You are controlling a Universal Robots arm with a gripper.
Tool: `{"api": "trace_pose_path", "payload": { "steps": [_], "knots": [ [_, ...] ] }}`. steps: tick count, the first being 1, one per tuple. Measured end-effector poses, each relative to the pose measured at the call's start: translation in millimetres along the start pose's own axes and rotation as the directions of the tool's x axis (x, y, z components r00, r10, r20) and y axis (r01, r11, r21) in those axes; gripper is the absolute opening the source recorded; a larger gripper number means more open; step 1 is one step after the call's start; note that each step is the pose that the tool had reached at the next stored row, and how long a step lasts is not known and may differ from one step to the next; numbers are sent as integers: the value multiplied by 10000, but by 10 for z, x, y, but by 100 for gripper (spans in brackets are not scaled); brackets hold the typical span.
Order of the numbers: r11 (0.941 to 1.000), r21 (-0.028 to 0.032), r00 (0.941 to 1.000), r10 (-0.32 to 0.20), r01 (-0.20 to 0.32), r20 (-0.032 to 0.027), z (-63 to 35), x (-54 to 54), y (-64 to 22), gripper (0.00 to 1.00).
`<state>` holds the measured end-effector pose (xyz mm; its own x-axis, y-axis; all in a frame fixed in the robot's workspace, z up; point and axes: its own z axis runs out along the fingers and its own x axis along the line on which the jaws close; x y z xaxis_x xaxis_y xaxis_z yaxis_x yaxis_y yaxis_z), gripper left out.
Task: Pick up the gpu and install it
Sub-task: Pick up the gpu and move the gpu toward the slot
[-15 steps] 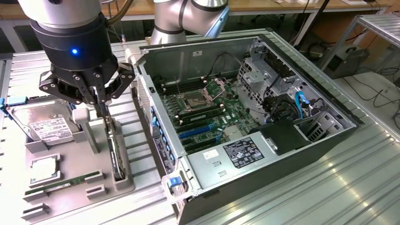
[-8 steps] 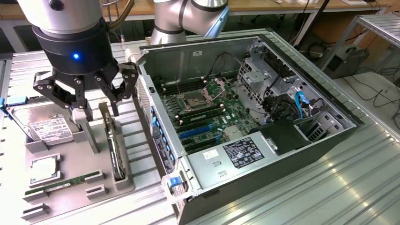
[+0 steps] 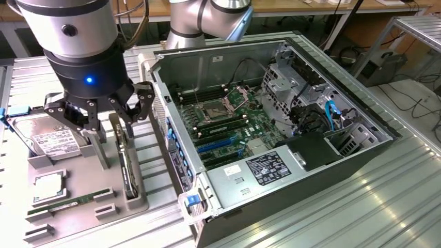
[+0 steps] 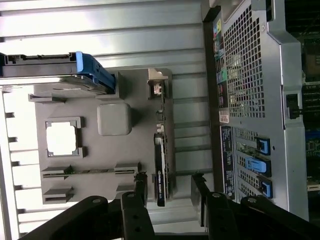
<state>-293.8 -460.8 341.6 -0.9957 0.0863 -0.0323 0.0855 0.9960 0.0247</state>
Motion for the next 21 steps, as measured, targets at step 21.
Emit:
{"api": "trace_pose_path", "payload": {
  "steps": [21],
  "knots": [
    [9998, -12, 9997, 178, -178, 191, 362, 25, -29, 48]
  ]
}}
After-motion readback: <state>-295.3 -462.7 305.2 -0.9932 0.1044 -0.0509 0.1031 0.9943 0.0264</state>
